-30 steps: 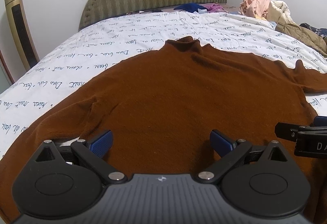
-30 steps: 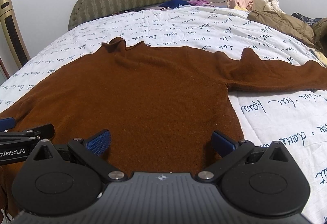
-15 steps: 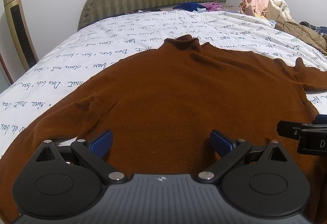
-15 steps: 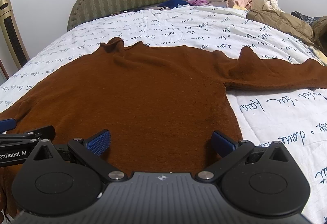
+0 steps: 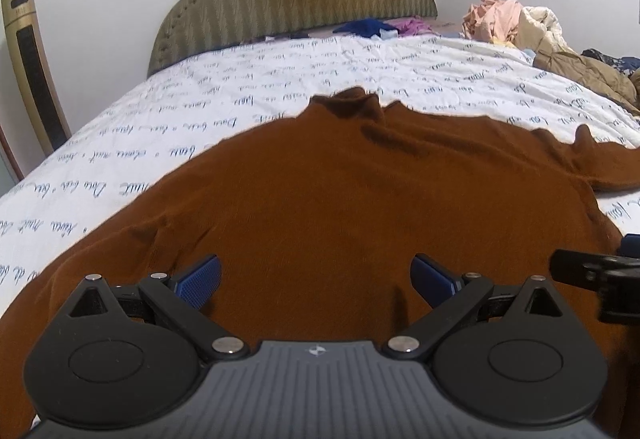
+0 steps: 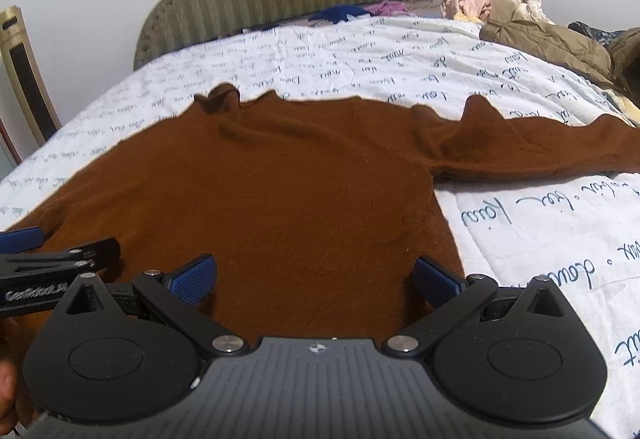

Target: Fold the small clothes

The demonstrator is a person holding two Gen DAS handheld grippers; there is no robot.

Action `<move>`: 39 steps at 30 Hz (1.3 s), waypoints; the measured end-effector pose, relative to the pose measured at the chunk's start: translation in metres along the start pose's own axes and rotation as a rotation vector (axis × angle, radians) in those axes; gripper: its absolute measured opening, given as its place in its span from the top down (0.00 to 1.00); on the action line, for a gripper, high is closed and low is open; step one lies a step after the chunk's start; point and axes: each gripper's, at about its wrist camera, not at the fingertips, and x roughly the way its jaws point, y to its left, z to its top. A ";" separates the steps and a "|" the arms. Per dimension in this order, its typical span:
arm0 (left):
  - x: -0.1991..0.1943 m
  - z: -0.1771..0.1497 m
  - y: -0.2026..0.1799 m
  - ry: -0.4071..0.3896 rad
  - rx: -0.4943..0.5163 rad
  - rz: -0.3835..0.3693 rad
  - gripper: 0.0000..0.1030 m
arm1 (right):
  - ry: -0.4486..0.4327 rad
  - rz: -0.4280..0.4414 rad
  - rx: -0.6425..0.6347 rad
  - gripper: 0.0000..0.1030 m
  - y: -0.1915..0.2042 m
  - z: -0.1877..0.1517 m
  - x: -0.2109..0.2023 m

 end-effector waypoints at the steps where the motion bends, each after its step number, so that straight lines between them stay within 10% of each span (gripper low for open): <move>1: 0.003 0.002 -0.002 -0.003 0.001 0.003 0.01 | -0.019 0.018 0.005 0.00 -0.004 0.000 -0.002; 8: 0.020 0.003 -0.011 0.019 0.002 -0.008 0.01 | -0.064 0.114 0.045 0.00 -0.051 0.005 -0.012; 21: 0.027 -0.002 -0.024 0.044 0.052 0.005 0.01 | -0.219 -0.140 0.454 0.00 -0.266 0.026 -0.026; 32: 0.028 -0.003 -0.024 0.057 0.057 0.006 0.01 | -0.344 -0.189 0.828 0.01 -0.388 0.032 0.004; 39: 0.027 -0.004 -0.023 0.059 0.058 0.004 0.01 | -0.413 -0.143 1.002 0.35 -0.425 0.045 0.027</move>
